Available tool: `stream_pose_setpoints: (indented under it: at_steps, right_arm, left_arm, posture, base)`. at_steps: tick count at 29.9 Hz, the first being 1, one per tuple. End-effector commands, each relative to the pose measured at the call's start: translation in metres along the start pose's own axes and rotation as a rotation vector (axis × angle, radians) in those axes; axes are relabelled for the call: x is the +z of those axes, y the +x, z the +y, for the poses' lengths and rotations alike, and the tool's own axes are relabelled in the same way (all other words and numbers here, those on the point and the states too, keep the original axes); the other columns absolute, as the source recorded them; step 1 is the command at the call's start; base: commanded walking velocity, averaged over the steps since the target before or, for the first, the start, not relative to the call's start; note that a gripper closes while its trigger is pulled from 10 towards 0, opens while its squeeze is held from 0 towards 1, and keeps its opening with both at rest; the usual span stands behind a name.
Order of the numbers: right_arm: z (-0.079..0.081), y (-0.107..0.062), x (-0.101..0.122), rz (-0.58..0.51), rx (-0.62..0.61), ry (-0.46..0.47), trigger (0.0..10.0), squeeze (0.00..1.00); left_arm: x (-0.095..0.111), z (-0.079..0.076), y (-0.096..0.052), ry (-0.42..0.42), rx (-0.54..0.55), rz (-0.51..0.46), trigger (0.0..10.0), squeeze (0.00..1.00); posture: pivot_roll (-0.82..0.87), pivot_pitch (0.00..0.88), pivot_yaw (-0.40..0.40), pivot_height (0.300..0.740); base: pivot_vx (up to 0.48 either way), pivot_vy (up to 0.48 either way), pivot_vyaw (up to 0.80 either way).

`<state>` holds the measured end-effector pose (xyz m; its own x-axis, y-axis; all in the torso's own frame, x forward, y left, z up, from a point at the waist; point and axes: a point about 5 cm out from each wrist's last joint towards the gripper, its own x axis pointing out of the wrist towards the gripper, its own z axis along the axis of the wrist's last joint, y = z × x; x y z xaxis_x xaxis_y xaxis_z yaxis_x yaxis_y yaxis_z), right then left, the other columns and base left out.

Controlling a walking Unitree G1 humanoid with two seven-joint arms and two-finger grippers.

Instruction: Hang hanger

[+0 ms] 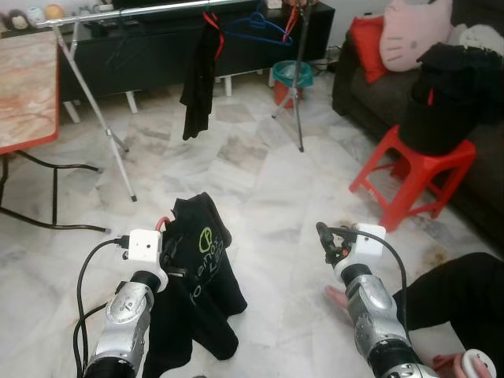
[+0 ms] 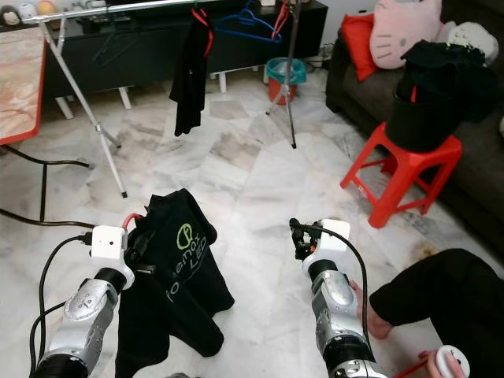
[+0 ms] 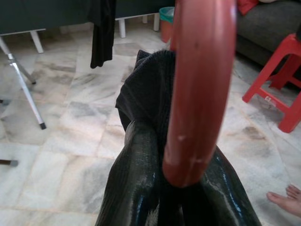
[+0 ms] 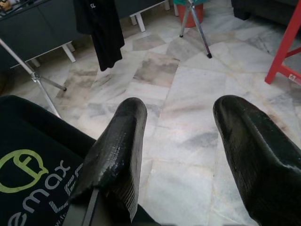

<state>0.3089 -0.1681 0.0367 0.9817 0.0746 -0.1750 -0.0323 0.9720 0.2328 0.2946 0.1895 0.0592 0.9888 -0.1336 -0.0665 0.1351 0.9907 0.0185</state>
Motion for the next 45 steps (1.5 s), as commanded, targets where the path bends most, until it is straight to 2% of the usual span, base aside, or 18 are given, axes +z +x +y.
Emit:
stream_pose_setpoints:
  at_steps: [1,32,45]
  right_arm:
    - [0.002,0.002,0.002,-0.006,-0.001,0.007,10.0,0.00]
    - [0.010,0.003,0.002,-0.017,0.029,0.010,10.0,0.00]
    - [0.011,0.004,0.002,-0.026,0.041,-0.004,10.0,0.00]
  left_arm:
    - [0.011,0.001,0.005,0.000,0.000,-0.047,10.0,0.00]
    - [0.021,-0.005,0.007,0.019,-0.045,-0.093,10.0,0.00]
    - [0.027,-0.012,0.007,0.038,-0.106,-0.117,10.0,0.00]
  posture:
    - [0.04,0.049,-0.005,0.740]
    - [0.04,0.049,-0.005,0.740]
    - [0.04,0.047,-0.005,0.740]
  base:
    - [0.000,0.000,-0.76]
    - [0.000,0.148,-0.76]
    - [0.000,0.000,-0.04]
